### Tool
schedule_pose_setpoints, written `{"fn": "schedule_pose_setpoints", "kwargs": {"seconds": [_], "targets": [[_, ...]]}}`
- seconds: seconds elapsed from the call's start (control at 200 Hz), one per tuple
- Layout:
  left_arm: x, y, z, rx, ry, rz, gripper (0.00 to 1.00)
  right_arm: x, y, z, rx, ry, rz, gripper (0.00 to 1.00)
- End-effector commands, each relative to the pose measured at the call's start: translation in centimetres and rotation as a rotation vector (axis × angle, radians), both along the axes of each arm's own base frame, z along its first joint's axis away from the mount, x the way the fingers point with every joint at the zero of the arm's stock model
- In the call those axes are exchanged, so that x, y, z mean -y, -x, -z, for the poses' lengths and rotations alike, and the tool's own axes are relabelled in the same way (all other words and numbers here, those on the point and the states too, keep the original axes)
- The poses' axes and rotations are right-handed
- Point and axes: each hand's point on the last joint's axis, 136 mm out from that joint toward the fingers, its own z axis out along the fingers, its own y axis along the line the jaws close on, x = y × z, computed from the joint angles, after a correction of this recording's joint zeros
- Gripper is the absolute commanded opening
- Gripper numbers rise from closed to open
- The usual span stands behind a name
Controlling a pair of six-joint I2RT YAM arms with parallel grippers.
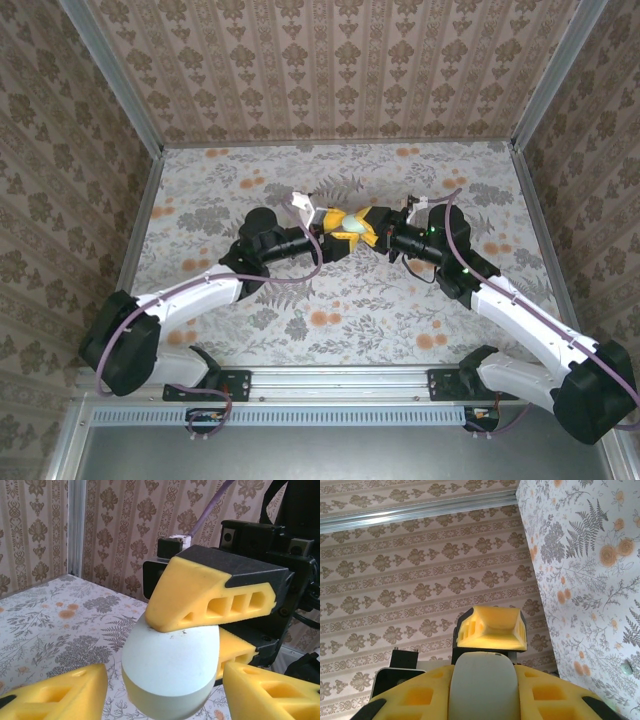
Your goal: Insert the wireless bluetooth earbuds into the charging case
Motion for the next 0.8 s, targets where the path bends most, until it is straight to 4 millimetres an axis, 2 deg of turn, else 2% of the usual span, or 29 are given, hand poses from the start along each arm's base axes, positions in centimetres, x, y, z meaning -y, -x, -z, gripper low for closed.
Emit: {"fn": "schedule_pose_setpoints", "kwargs": {"seconds": [0.0, 0.015, 0.12, 0.28, 0.33, 0.4, 0.58, 0.665, 0.795], "targets": [[0.4, 0.2, -2.6, 0.039, 0.060, 0.028, 0.60, 0.2, 0.2, -1.0, 0.022, -0.038, 0.014, 0.23], [0.5, 0.7, -2.5, 0.039, 0.059, 0.056, 0.59, 0.2, 0.2, -1.0, 0.021, -0.037, 0.014, 0.23], [0.6, 0.7, -2.7, 0.042, 0.064, 0.062, 0.51, 0.1, 0.2, -1.1, 0.023, -0.037, 0.013, 0.23], [0.6, 0.7, -2.8, 0.043, 0.067, 0.066, 0.32, 0.1, 0.2, -1.1, 0.023, -0.037, 0.011, 0.23], [0.6, 0.8, -2.8, 0.043, 0.069, 0.067, 0.27, 0.1, 0.2, -1.1, 0.024, -0.038, 0.011, 0.26], [0.6, 0.8, -2.8, 0.036, 0.070, 0.067, 0.23, 0.1, 0.2, -1.1, 0.024, -0.031, 0.010, 0.35], [0.0, 0.4, -2.4, 0.003, 0.054, 0.054, 0.22, 0.8, 0.7, -1.4, 0.086, 0.071, 0.016, 0.56], [-0.5, 0.1, -1.9, -0.019, 0.025, 0.047, 0.21, 1.8, 1.4, -1.4, 0.132, 0.188, 0.027, 0.60], [-1.2, -0.2, -1.2, -0.046, -0.052, 0.053, 0.21, 4.0, 2.7, -1.4, 0.212, 0.410, 0.037, 0.60]]}}
